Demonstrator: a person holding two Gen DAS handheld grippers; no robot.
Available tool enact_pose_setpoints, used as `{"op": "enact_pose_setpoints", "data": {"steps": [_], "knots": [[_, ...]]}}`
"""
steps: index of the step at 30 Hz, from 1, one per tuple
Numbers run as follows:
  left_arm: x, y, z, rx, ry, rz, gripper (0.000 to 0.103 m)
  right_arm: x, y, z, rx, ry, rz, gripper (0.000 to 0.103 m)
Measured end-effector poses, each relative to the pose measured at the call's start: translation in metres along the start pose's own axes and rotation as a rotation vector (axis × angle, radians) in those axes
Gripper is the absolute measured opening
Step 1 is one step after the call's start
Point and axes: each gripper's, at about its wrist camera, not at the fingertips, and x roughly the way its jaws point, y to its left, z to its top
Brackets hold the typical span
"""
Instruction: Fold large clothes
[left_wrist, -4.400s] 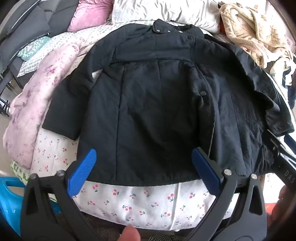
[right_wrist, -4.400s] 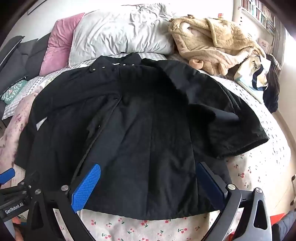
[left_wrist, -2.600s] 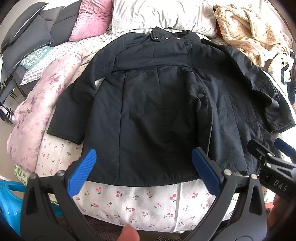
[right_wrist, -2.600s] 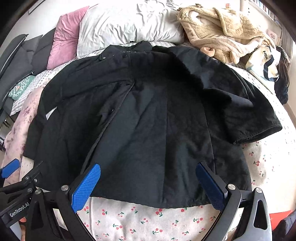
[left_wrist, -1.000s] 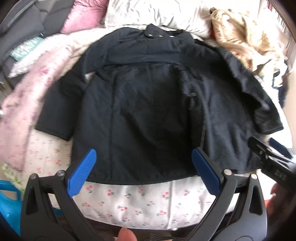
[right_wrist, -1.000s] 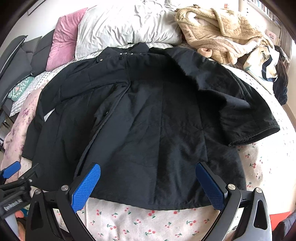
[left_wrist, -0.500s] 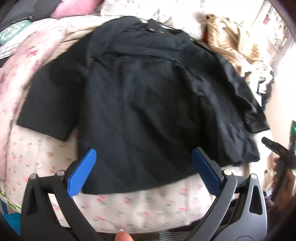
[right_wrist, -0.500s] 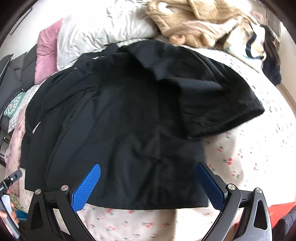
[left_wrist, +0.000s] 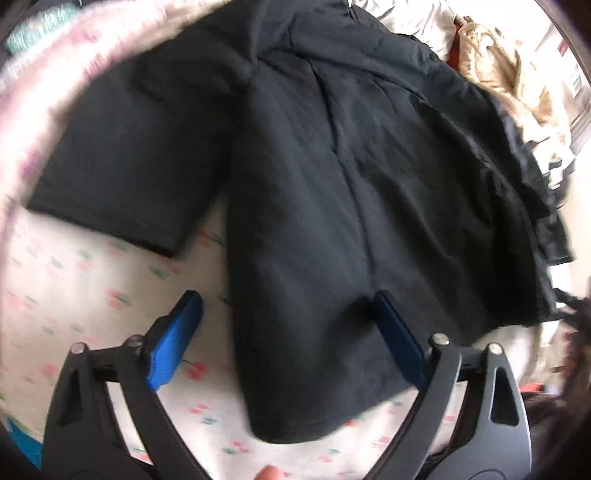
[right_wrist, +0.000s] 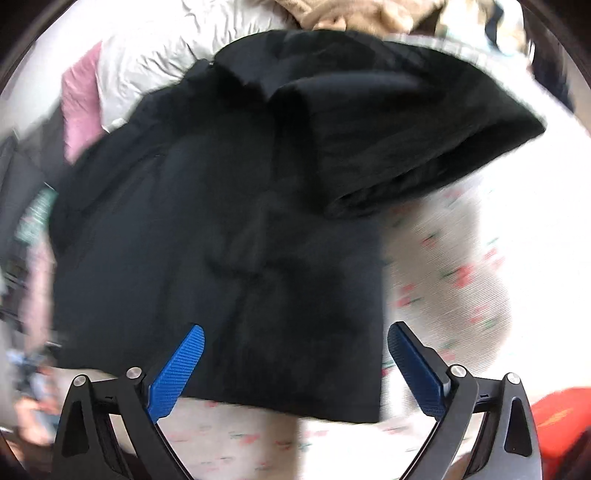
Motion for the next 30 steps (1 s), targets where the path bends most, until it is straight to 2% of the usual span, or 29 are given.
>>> {"op": "enact_pose_setpoints", "data": {"steps": [3, 4, 6, 8, 9, 10, 11, 13, 15, 17, 21, 23, 26, 28, 30], "knots": [[0.005, -0.002, -0.003, -0.038, 0.019, -0.069, 0.089, 0.006, -0.009, 0.0, 0.057, 0.008, -0.015, 0.094], [0.006, -0.002, -0.004, -0.049, 0.018, -0.08, 0.088, 0.009, -0.014, 0.0, 0.081, 0.013, -0.016, 0.088], [0.006, -0.001, -0.005, -0.07, 0.013, -0.095, 0.078, 0.012, -0.024, -0.002, 0.137, 0.009, -0.017, 0.08], [0.005, -0.001, -0.006, -0.093, 0.006, -0.116, 0.053, 0.012, -0.031, -0.003, 0.168, -0.012, -0.024, 0.056], [0.004, 0.001, -0.007, -0.106, 0.005, -0.132, 0.044, 0.01, -0.034, -0.004, 0.182, -0.031, -0.022, 0.047], [0.004, 0.001, -0.006, -0.112, 0.001, -0.137, 0.028, 0.007, -0.035, -0.003, 0.196, -0.056, -0.01, 0.025], [0.002, -0.001, -0.005, -0.102, -0.013, -0.13, 0.018, 0.001, -0.033, -0.002, 0.211, -0.082, 0.017, 0.013], [-0.011, -0.004, -0.001, -0.085, -0.046, -0.152, 0.012, -0.013, -0.027, 0.002, 0.19, -0.13, 0.031, 0.009], [-0.036, -0.007, 0.008, -0.085, -0.095, -0.195, 0.01, -0.039, -0.01, 0.01, 0.123, -0.216, 0.024, 0.008], [-0.074, -0.013, 0.021, -0.084, -0.178, -0.221, 0.009, -0.067, 0.001, 0.017, 0.096, -0.289, 0.036, 0.007], [-0.151, -0.023, 0.039, -0.078, -0.29, -0.282, 0.008, -0.142, 0.028, 0.028, 0.023, -0.418, 0.046, 0.006], [-0.189, -0.029, 0.038, -0.041, -0.33, -0.289, 0.008, -0.177, 0.043, 0.023, -0.039, -0.468, 0.01, 0.006], [-0.218, -0.025, 0.027, -0.005, -0.308, -0.27, 0.008, -0.209, 0.051, 0.011, -0.105, -0.455, -0.08, 0.006], [-0.212, -0.017, 0.015, 0.009, -0.247, -0.229, 0.008, -0.203, 0.048, 0.003, -0.126, -0.392, -0.124, 0.006], [-0.19, -0.008, 0.001, 0.01, -0.166, -0.175, 0.009, -0.193, 0.035, -0.007, -0.136, -0.326, -0.165, 0.006]]}}
